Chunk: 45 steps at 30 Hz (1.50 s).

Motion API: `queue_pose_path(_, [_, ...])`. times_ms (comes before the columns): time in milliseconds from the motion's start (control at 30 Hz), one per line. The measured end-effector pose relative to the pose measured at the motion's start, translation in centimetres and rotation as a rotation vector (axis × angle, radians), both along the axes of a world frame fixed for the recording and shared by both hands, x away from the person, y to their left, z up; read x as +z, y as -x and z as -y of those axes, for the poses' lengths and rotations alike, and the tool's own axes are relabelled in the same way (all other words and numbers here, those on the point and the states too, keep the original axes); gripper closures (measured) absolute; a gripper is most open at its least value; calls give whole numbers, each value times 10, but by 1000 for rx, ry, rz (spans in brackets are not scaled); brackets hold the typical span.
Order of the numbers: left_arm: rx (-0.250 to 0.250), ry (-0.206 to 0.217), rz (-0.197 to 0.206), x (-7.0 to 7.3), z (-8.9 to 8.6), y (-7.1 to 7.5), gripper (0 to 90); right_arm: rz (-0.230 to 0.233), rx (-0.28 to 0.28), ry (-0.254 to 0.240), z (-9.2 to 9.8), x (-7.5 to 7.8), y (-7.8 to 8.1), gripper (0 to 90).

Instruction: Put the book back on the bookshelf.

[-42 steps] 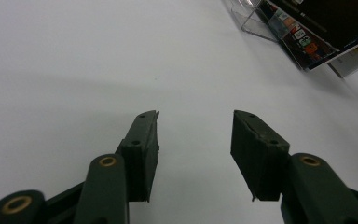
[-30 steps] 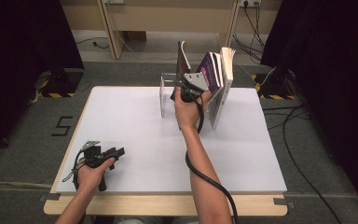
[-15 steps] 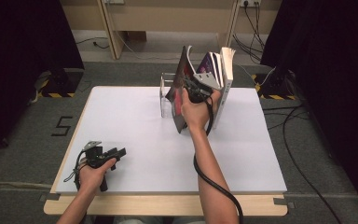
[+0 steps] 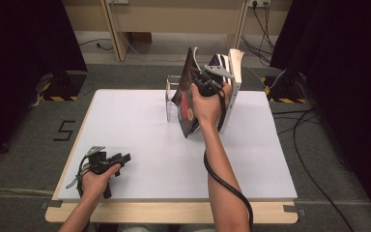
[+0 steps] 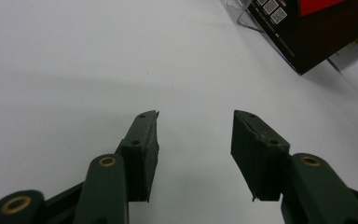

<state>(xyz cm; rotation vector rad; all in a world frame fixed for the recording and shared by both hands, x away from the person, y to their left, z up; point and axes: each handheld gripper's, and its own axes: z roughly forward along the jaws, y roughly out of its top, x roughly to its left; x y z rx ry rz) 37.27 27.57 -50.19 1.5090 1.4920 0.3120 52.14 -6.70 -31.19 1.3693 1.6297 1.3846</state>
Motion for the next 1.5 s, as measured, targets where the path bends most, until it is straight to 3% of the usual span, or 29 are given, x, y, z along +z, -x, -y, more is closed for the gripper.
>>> queue_pose_path(67, [-1,0,0,0,0,0,505,-48,5,25,0,3,-4,822])
queue_pose_path(133, [-2,-1,-1,0,0,0,505,-78,17,14,0,5,-6,847])
queue_pose_path(233, [-3,-1,-1,0,0,0,504,-88,7,15,-1,6,-7,862])
queue_pose_path(300, [-3,-1,1,0,0,0,504,-82,11,24,-3,7,-5,865])
queue_pose_path(500, [0,1,-1,0,0,0,504,-7,32,77,-15,6,4,867])
queue_pose_path(633, [1,1,2,0,-1,0,505,43,36,84,-18,9,6,868])
queue_pose_path(733, [4,1,2,0,-1,0,504,92,8,73,-18,12,7,868])
queue_pose_path(833, [2,3,4,1,-1,0,505,81,-19,69,-16,12,2,868])
queue_pose_path(967, [3,2,5,1,-1,0,505,50,-73,68,-17,1,-3,866])
queue_pose_path(1067, [5,5,6,1,-2,1,504,71,-113,85,-20,-9,-3,857])
queue_pose_path(1233, [4,5,4,0,-2,0,504,57,-125,133,-20,-7,-5,812])
queue_pose_path(1500, [-11,0,1,-1,2,0,503,38,-100,111,-9,-5,0,690])
